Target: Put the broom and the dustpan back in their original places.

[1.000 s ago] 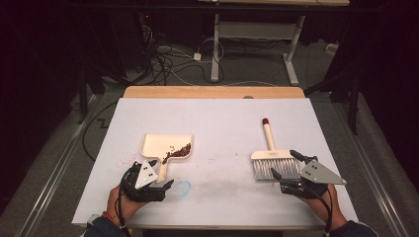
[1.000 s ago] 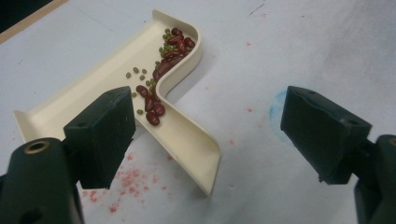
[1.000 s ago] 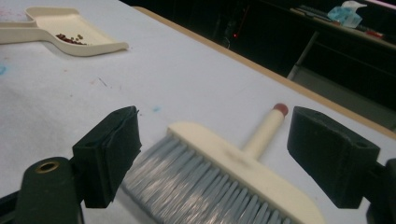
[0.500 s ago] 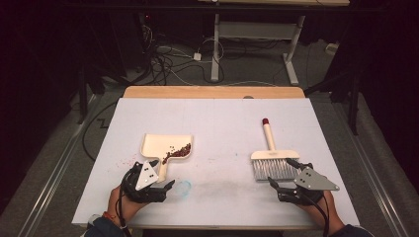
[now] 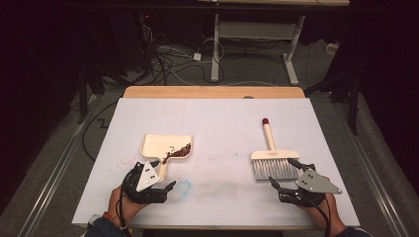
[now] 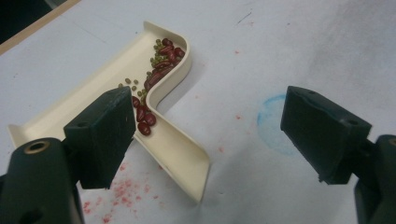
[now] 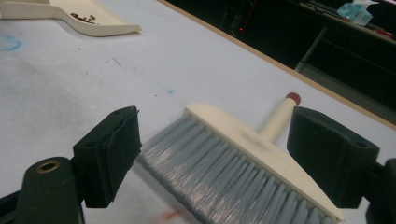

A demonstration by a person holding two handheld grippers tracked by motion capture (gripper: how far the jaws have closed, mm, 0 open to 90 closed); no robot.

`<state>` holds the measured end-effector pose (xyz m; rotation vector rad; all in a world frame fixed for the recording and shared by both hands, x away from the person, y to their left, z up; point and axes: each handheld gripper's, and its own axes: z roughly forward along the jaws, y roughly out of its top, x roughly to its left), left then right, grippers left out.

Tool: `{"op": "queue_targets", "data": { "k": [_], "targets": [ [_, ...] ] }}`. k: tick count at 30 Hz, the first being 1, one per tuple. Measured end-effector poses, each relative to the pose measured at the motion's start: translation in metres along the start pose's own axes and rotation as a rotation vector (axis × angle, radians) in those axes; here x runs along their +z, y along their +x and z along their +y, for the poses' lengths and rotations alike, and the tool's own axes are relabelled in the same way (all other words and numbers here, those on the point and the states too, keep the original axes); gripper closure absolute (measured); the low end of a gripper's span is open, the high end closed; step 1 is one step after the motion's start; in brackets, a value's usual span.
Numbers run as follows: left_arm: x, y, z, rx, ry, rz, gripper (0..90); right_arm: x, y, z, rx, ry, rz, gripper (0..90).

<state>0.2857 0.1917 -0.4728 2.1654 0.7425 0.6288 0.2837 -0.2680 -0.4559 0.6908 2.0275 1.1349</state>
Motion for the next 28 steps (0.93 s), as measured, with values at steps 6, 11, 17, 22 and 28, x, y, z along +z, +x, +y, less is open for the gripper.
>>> {"op": "queue_targets", "data": {
  "k": [6,11,17,22,28],
  "targets": [
    [0.0005,-0.0004,-0.0006,0.002,0.005,-0.003,17.7,-0.0002,0.0002,0.0003,-0.003,-0.001,-0.003,17.7],
    [0.0009,-0.0002,-0.0012,0.0,0.012,-0.005,17.8,0.0003,0.0003,0.0007,-0.004,-0.004,-0.002,17.8],
    [0.0019,0.0,-0.0008,-0.004,0.015,-0.002,17.8,0.0017,0.0012,0.0008,-0.016,0.005,-0.003,17.8],
    [0.0032,-0.0007,-0.0003,-0.006,0.018,-0.003,17.8,0.0015,0.0014,0.0008,-0.021,0.004,0.0,17.8],
    [0.0033,0.0007,0.0006,-0.008,0.012,-0.002,17.7,0.0,0.0015,0.0018,-0.025,-0.001,-0.004,17.8]
  ]
}}
